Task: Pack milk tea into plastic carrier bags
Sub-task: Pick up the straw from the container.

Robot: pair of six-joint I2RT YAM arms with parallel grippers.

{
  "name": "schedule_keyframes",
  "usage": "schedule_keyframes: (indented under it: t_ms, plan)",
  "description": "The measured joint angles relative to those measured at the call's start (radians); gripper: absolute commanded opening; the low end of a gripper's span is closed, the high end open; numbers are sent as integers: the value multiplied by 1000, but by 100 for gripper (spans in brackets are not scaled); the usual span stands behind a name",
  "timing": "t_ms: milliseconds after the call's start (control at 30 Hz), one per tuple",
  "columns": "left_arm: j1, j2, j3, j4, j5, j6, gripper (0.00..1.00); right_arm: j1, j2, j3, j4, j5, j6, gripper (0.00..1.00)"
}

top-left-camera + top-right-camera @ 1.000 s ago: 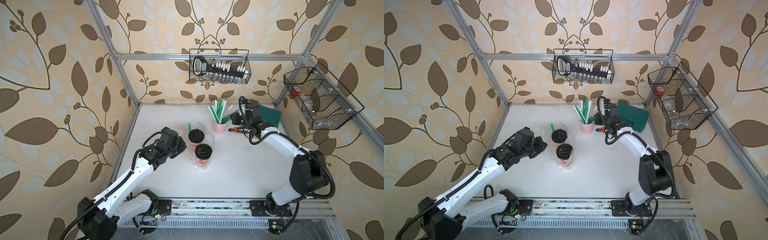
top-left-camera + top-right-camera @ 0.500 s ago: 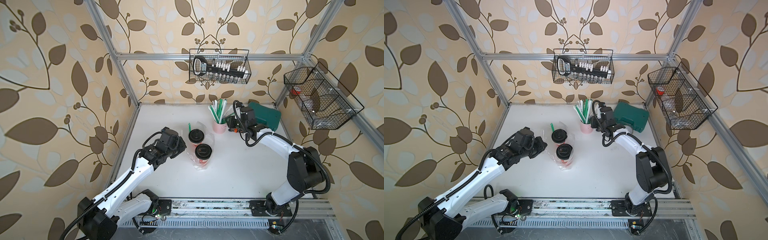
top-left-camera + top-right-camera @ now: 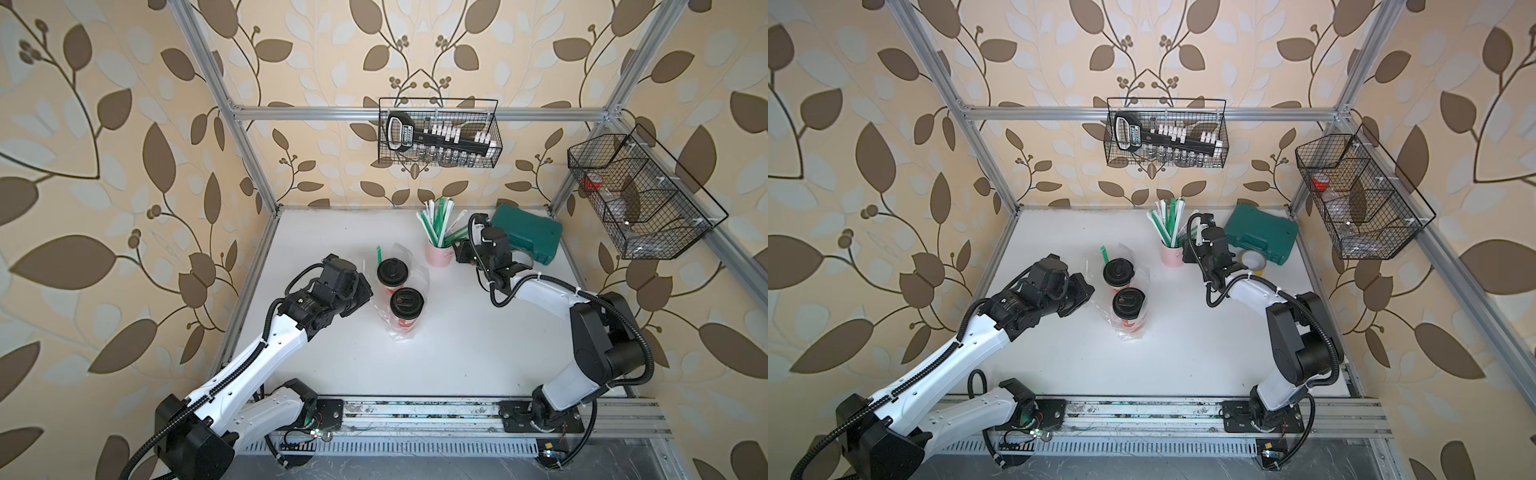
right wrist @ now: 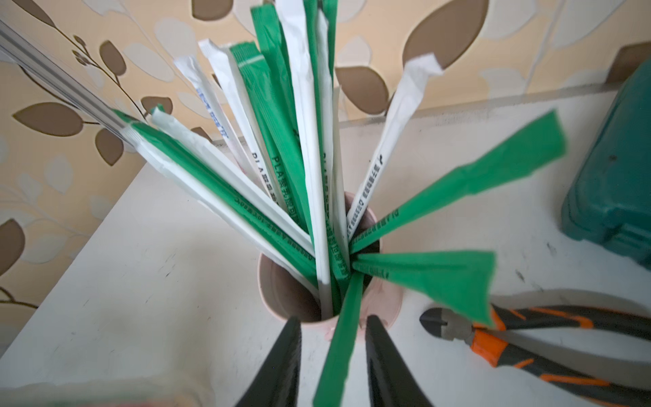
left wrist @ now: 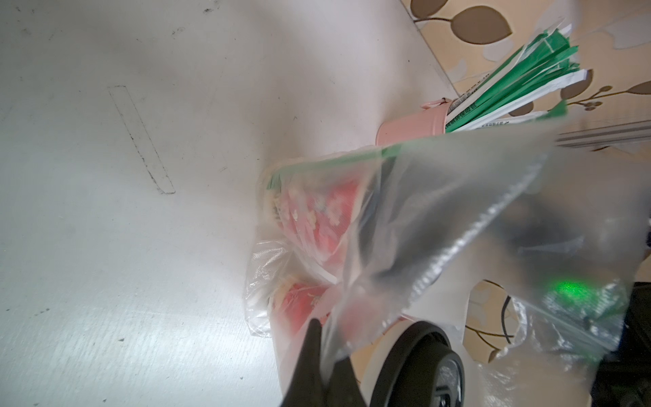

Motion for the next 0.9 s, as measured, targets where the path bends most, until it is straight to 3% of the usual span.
schedule_keyframes:
  t_ms: [433, 900]
  plan:
    - [6, 0, 0, 0, 1, 0, 0, 7, -9, 0, 36, 25, 26, 0]
    - [6, 0, 0, 0, 17, 0, 0, 13, -129, 129, -206, -7, -45, 0]
